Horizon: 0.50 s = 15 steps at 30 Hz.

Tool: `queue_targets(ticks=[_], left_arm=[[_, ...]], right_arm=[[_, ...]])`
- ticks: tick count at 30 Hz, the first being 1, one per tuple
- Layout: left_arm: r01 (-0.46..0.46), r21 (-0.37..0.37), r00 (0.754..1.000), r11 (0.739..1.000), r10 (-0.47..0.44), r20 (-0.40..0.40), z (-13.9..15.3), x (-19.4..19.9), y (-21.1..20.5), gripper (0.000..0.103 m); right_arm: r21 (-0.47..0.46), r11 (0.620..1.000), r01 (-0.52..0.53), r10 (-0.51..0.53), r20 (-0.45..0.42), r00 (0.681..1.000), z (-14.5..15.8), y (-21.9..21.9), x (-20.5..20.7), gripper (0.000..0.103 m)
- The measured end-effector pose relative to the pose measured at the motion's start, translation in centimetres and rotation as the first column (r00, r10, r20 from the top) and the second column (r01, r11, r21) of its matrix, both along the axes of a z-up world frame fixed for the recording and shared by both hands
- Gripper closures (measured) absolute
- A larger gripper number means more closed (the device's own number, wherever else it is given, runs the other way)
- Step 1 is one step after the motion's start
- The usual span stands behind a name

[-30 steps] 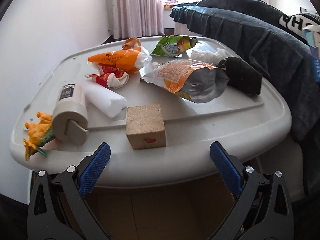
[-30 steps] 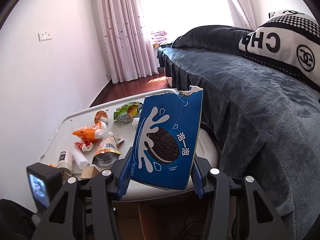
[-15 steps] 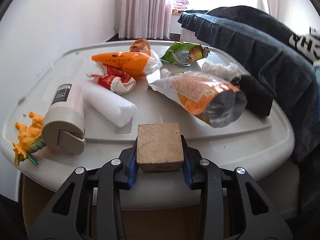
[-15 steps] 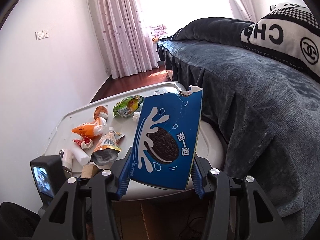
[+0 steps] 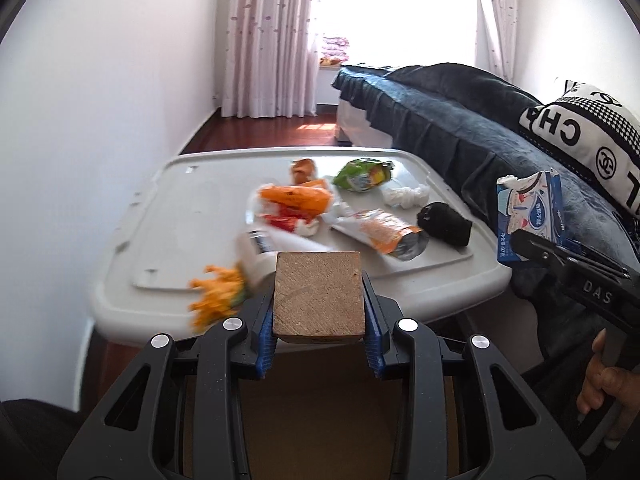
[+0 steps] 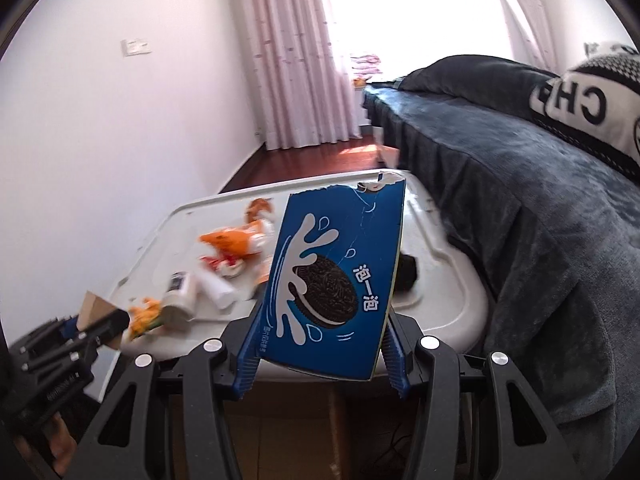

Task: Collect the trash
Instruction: 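Carry both items over the cardboard box and open both grippers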

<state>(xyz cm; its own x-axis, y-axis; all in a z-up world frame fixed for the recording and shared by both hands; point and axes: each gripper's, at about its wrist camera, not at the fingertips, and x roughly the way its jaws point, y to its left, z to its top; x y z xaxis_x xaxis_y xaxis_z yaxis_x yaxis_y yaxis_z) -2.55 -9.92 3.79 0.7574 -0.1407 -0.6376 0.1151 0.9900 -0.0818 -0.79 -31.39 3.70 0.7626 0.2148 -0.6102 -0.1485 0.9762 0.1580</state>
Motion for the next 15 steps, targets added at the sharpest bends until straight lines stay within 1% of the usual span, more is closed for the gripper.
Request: queue_targets(ticks=[2,4,7,11,14,15], left_arm=[[-0.018,0.006,1.000,1.000,0.018,-0.019,0.7,-1.4,1.4,0.069],[-0.039,0.009,0.999,0.999,0.039,-0.035,0.9,-2.9,2.8,0.069],[-0.058,-0.008,0.995,0.998,0.057,-0.079,0.3,-4.4,4.3,0.069],[-0.074,-0.015,0.988,0.997,0.071,-0.136,-1.8,-5.7,5.5,0.069],[-0.080,-0.030,0.979,0.996,0.073,-0.191,-3.5,-5.7,6.0,0.069],[-0.080,-0.025,0.976,0.996,0.074,-0.203,-4.0,-5.7,6.1,0.069]], right_arm=[[0.010,0.998,-0.060,0.060,-0.017,0.998,0.7,1.3,-1.4,0.053],[0.000,0.993,-0.117,0.117,-0.034,0.993,1.3,2.7,-3.1,0.053],[-0.026,0.981,-0.193,0.191,-0.066,0.979,1.4,4.8,-5.4,0.053],[-0.045,0.963,-0.266,0.257,-0.144,0.956,-0.1,6.9,-7.1,0.053],[-0.056,0.958,-0.281,0.265,-0.193,0.945,-1.6,7.6,-7.4,0.052],[-0.055,0.958,-0.280,0.263,-0.210,0.942,-2.1,7.7,-7.4,0.051]])
